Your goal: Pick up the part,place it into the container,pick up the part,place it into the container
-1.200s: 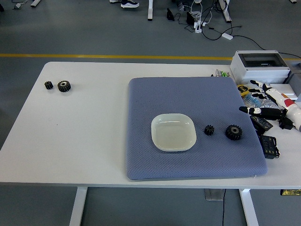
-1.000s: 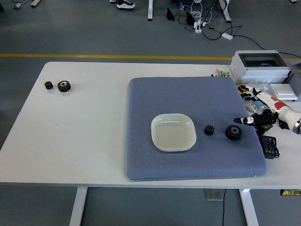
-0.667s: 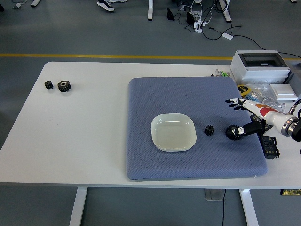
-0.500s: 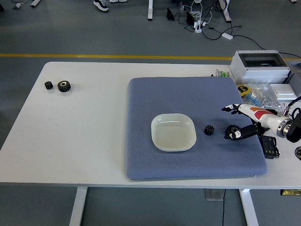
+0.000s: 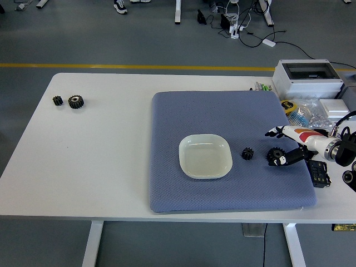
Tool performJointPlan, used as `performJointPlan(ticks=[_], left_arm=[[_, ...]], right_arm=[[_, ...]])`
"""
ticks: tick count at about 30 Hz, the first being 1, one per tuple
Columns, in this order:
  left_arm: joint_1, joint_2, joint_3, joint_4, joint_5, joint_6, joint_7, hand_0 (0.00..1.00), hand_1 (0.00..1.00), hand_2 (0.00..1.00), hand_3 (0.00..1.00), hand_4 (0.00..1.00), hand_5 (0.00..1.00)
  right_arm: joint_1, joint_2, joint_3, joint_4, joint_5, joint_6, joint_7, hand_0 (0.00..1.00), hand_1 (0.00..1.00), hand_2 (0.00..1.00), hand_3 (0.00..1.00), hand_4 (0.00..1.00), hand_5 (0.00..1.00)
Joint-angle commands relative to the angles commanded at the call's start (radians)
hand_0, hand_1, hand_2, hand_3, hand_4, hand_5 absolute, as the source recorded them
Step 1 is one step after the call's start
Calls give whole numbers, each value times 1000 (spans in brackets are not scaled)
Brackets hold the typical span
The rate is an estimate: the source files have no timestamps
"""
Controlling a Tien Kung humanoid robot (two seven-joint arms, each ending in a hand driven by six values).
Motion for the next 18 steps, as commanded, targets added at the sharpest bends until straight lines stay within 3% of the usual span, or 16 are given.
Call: performJointPlan(ticks=[5, 6, 18], left_arm=[[0, -2, 1, 0, 0, 0, 1, 707, 682, 725, 605, 747, 690], [0, -2, 1, 0, 0, 0, 2, 707, 683, 725, 605, 746, 690], [-2, -1, 1, 0, -1, 0, 1, 707, 685, 725, 605, 746, 691]], right_arm=[[-4, 1, 1, -7, -28, 5, -2, 741, 725, 762, 768, 998, 353], [-5, 1, -1, -9, -29, 6, -3, 687, 703, 743, 763, 998, 345], [-4, 5, -21, -44, -26, -8, 6, 629, 680, 733, 737, 998, 334]])
